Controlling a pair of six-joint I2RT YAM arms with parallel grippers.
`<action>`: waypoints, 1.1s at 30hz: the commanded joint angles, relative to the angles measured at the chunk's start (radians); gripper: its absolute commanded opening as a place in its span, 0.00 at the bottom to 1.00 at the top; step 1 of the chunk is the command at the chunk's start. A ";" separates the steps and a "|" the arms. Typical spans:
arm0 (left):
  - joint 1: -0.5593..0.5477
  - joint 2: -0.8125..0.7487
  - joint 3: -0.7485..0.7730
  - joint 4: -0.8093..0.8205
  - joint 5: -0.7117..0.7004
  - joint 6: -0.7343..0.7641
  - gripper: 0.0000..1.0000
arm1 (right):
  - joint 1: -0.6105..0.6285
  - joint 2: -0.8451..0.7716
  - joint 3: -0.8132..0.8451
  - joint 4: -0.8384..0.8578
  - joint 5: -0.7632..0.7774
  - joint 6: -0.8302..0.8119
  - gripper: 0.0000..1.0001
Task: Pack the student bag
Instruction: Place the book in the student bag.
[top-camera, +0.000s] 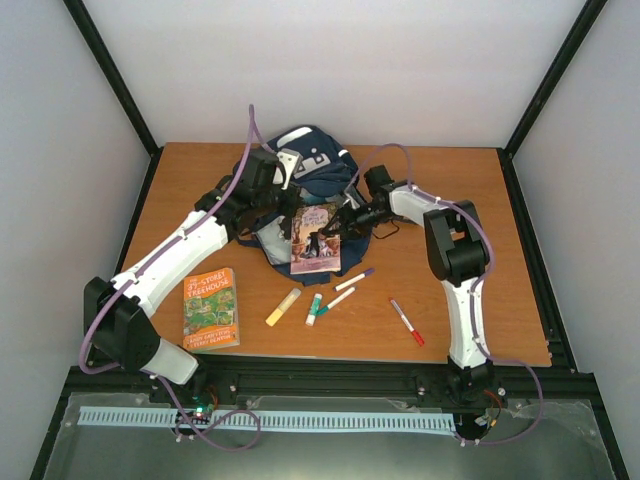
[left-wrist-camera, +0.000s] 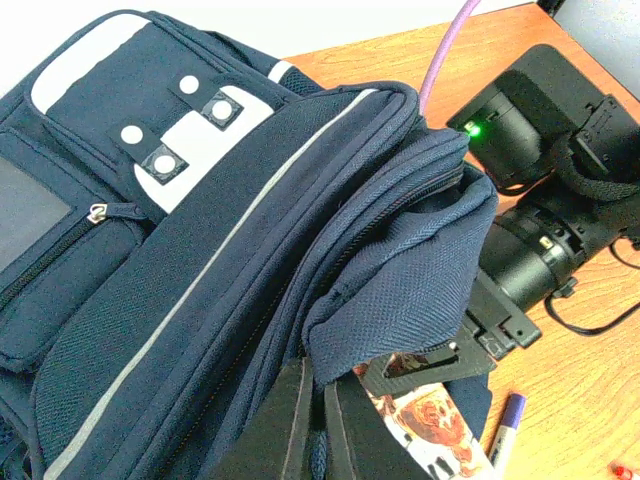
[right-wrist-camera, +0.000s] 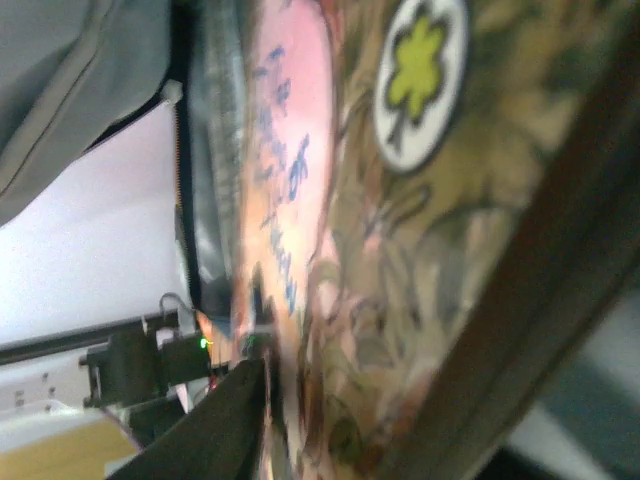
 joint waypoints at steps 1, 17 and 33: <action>0.012 -0.051 0.031 0.076 -0.018 -0.016 0.01 | 0.019 0.043 0.032 0.017 0.114 -0.002 0.38; 0.024 -0.079 0.025 0.060 -0.034 -0.016 0.01 | 0.019 -0.201 -0.130 -0.075 0.235 -0.241 0.74; 0.031 -0.077 0.026 0.055 -0.025 -0.023 0.01 | 0.165 -0.550 -0.461 0.000 0.632 -0.639 0.72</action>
